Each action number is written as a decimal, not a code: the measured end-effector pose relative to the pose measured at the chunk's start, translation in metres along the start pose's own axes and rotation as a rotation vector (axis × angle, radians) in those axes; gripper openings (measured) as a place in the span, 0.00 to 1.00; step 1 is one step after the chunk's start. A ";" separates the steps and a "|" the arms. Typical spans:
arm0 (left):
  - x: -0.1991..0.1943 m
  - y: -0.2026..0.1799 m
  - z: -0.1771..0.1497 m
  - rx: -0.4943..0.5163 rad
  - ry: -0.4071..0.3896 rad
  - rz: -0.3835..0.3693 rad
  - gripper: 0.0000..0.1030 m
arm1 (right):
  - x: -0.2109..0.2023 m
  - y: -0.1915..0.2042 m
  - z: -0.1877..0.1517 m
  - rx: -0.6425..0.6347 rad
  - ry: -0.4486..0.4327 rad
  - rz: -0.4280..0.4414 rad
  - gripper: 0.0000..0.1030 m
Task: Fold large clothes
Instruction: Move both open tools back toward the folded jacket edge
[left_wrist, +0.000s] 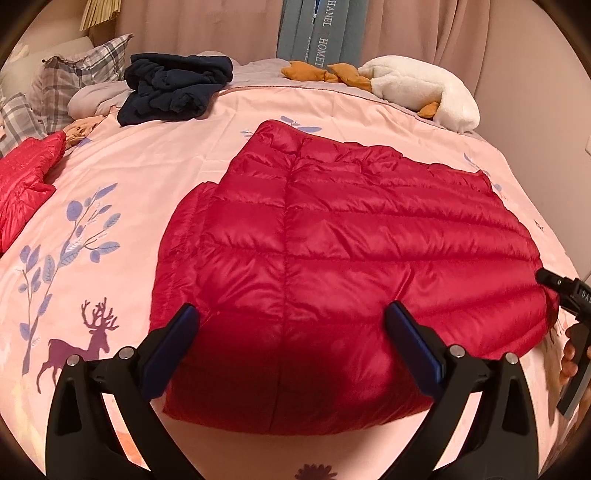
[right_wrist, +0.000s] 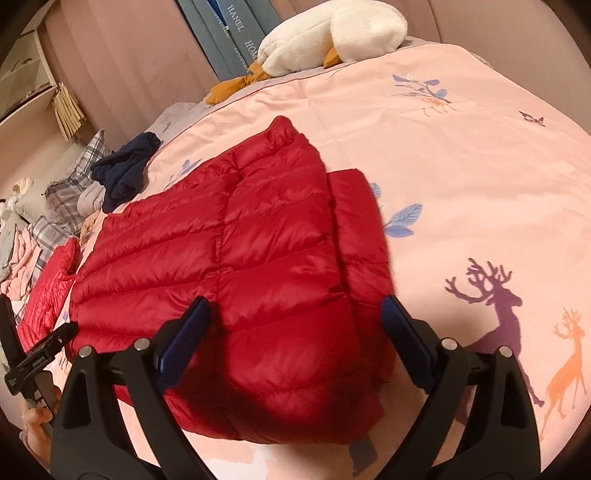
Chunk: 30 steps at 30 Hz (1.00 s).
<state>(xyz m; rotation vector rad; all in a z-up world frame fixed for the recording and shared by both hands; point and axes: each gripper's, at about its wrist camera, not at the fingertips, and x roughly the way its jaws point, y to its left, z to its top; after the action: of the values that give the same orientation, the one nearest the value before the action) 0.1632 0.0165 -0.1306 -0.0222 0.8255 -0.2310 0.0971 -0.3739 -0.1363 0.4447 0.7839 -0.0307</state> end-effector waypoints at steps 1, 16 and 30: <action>-0.001 0.001 0.000 -0.001 0.001 0.000 0.99 | -0.002 -0.001 0.001 0.006 -0.007 0.002 0.91; -0.004 0.012 -0.003 -0.014 0.024 -0.029 0.88 | 0.018 0.019 0.032 -0.053 0.011 -0.005 0.60; -0.002 0.007 -0.009 0.017 0.038 -0.015 0.62 | 0.026 0.013 0.037 -0.084 0.005 -0.043 0.17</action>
<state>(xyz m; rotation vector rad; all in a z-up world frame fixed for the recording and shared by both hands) 0.1572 0.0244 -0.1361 -0.0082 0.8616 -0.2535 0.1432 -0.3732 -0.1258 0.3488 0.7967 -0.0366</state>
